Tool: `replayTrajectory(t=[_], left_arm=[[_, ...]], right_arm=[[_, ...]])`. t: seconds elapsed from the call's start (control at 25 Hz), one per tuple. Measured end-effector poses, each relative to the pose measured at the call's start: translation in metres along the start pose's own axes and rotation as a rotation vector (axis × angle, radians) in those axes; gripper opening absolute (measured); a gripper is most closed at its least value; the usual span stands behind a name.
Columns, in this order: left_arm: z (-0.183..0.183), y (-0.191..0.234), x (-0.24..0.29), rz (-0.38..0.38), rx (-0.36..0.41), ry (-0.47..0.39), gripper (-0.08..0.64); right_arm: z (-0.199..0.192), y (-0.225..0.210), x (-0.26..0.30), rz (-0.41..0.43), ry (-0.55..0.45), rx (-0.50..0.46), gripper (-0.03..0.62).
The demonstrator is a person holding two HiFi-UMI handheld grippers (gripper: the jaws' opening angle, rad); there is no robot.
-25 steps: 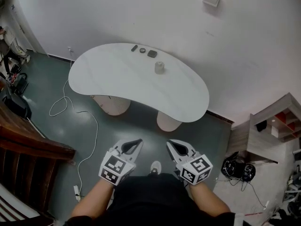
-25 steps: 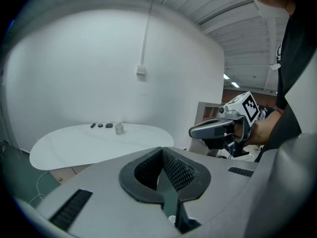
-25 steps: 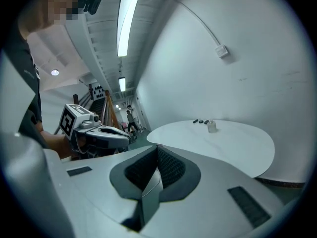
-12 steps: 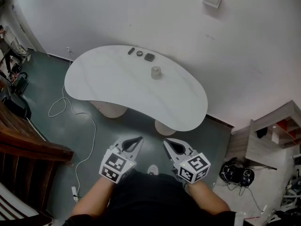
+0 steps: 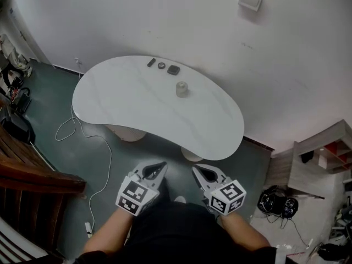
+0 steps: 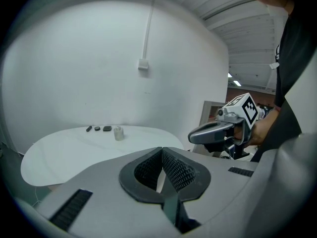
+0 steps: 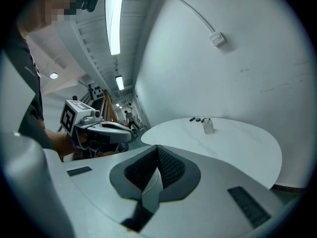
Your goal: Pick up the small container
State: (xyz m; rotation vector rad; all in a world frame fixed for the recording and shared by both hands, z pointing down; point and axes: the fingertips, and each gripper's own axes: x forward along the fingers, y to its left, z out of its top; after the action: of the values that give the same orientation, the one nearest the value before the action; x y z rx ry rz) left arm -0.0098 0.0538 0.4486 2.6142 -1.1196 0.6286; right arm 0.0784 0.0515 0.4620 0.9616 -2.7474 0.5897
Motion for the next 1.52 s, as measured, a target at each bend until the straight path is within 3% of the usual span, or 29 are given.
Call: replayTrajectory(t=[0.32,1.0,1.24,1.52], left_arm=[[0.024,0.053,0.043,-0.058,0.015,-0.026,0.015],[0.08,0.214,0.122,-0.184,0.127,-0.024,0.015],[0.081,0.249,0.155,-0.242,0.182,-0.008,0.015],[0.076,0.263,0.182,-0.271,0.17,0.02,0.015]], right_arm=[[0.024,-0.043,0.043,-0.061,0.006,0.002,-0.005],[0.097,-0.138,0.167,-0.267,-0.008,0.016,-0.005],[0.105,-0.164,0.187,-0.35,-0.003,0.026,-0.005],[0.108,-0.177,0.191,-0.376,0.005,0.042,-0.005]])
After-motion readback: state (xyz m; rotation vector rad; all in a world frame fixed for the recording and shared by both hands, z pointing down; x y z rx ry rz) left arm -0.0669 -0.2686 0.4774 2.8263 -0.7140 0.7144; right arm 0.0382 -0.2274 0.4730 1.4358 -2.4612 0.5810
